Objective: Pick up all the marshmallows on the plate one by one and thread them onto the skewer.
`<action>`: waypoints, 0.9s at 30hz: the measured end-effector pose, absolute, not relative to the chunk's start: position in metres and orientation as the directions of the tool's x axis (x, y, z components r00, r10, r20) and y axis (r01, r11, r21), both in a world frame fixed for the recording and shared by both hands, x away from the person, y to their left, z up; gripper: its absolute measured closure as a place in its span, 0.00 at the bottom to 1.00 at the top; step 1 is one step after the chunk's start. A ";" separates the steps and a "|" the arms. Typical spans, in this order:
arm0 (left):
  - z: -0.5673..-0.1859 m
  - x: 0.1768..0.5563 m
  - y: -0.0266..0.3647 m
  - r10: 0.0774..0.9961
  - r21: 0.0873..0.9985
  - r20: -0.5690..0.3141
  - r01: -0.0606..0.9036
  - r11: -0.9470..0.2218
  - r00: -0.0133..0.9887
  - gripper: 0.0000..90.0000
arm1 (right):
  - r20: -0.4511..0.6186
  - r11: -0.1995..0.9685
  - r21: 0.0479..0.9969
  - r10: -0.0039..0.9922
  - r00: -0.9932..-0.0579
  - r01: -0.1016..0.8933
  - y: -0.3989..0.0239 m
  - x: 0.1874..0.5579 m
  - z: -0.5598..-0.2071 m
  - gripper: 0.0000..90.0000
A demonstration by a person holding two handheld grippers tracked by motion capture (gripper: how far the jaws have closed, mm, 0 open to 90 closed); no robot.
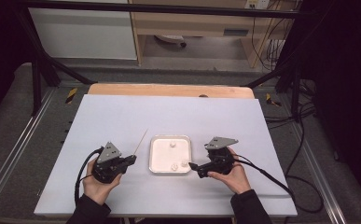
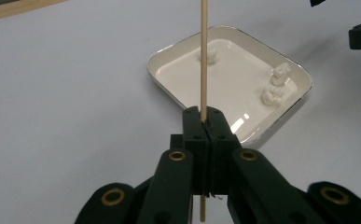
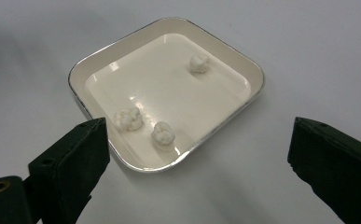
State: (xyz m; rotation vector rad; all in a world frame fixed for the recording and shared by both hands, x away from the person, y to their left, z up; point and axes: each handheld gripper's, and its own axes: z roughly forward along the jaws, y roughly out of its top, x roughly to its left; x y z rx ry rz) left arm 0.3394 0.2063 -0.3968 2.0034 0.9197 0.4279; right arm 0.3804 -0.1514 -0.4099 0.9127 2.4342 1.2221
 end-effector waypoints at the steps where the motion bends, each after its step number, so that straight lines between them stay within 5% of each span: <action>1: -0.398 0.340 0.206 0.742 0.823 -0.049 0.448 -0.349 0.668 0.99 | 0.045 0.447 0.794 0.633 -0.773 0.411 -0.148 0.382 -0.411 0.10; 12: -0.400 0.341 0.202 0.736 0.817 -0.040 0.446 -0.365 0.676 0.99 | 0.046 0.492 0.783 0.566 -0.823 0.382 -0.130 0.394 -0.424 0.41; 27: -0.402 0.341 0.200 0.730 0.813 -0.041 0.447 -0.372 0.682 0.99 | 0.063 0.552 0.733 0.528 -0.847 0.399 -0.120 0.402 -0.446 0.70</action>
